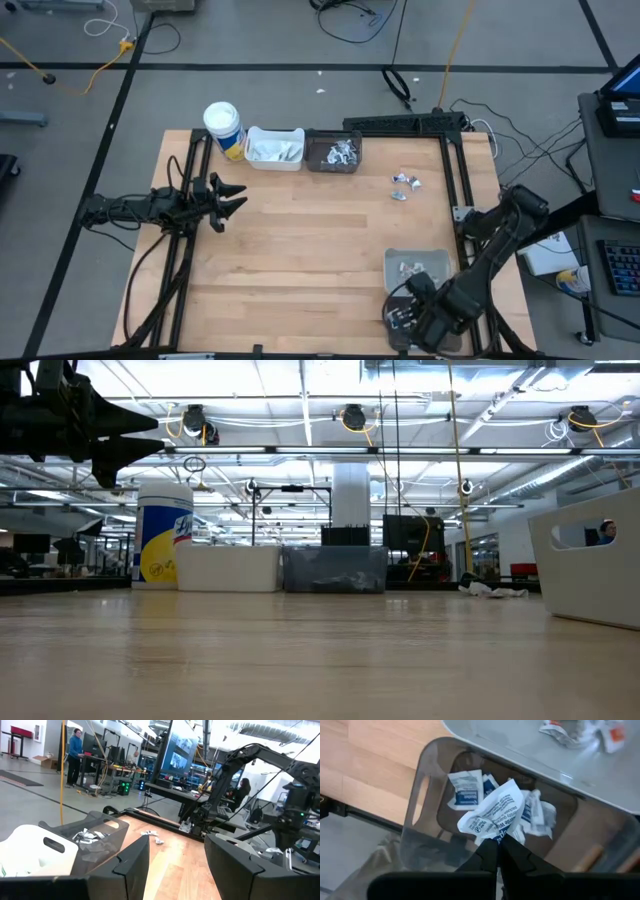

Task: Pick & Place First Aid Supplies
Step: Put the blue alcohol pad into the bottom black bin

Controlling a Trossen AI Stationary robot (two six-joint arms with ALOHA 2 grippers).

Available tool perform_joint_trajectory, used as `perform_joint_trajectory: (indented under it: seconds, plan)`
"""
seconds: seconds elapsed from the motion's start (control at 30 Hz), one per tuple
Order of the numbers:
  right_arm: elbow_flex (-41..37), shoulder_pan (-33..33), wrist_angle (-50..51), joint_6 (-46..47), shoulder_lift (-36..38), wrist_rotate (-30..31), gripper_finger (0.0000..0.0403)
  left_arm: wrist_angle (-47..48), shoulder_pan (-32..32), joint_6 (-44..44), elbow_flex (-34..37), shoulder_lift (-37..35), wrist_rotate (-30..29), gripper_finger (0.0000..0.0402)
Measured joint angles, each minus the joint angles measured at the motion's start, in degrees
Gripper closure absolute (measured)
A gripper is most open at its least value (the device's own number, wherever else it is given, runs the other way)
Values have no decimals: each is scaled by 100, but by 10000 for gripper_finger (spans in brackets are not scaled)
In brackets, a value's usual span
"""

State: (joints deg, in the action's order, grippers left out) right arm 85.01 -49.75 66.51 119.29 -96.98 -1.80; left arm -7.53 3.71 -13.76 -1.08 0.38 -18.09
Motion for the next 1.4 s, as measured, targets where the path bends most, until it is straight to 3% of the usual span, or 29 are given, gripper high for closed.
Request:
perform_joint_trajectory:
  seconds: [0.33, 0.73, 0.87, 1.23, 1.4]
  plan:
    - [-514, -56, -730, -139, -353, 11, 403, 0, 2, 0, 0, 0, 0, 206]
    - [-1585, -99, -2270, -168, -357, -2, 391, 0, 0, 0, 0, 0, 0, 206]
    - [-1604, -99, -2276, -253, -353, -147, 348, 0, 0, 0, 0, 1, 0, 206]
    - [-1602, 63, -2326, -508, 8, -291, 177, 1, 2, 0, 0, -2, 0, 206]
    - [-1602, 286, -2254, -762, 464, -271, 136, 0, 2, 0, -1, 0, 0, 206]
